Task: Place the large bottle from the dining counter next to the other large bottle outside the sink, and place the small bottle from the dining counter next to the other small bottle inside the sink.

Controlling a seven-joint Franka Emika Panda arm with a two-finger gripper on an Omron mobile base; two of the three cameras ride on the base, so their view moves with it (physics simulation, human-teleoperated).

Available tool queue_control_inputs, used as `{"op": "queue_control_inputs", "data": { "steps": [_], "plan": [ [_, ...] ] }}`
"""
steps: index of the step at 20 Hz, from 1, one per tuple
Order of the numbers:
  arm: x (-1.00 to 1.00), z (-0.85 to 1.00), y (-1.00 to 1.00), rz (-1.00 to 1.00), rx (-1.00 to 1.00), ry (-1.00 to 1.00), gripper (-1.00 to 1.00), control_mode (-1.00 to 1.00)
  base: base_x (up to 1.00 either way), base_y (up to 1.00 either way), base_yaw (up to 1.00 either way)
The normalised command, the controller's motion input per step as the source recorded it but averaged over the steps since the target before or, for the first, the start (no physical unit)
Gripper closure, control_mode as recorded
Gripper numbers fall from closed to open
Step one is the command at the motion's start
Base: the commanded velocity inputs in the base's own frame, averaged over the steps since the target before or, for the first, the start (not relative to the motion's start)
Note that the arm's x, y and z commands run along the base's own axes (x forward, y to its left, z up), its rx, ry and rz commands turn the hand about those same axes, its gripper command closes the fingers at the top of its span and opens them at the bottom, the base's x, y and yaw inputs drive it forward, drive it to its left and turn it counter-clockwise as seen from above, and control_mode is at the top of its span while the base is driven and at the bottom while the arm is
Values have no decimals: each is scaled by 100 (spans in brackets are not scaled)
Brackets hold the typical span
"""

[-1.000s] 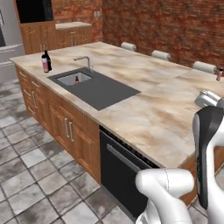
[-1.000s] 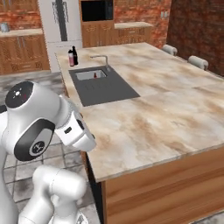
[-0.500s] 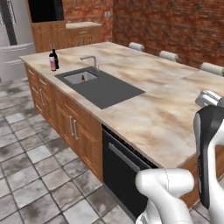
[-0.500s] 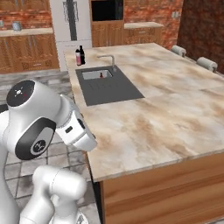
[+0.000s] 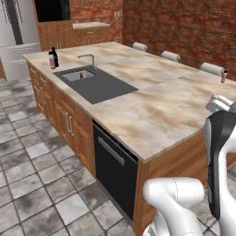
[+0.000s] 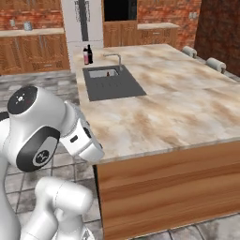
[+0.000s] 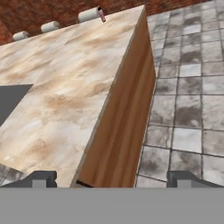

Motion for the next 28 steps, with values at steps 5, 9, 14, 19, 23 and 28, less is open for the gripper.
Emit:
{"op": "queue_control_inputs", "data": {
  "steps": [5,9,14,19,23,28],
  "plan": [
    [0,0,0,0,0,0,-100,100,-36,-37,20],
    [0,0,0,0,0,0,-100,100,-13,-19,24],
    [0,0,0,0,0,0,-100,100,-5,-7,25],
    [0,0,0,0,0,0,-100,100,0,0,25],
    [0,0,0,0,0,0,-100,100,0,0,25],
    [0,0,0,0,0,0,-100,100,-7,-21,22]
  ]
}}
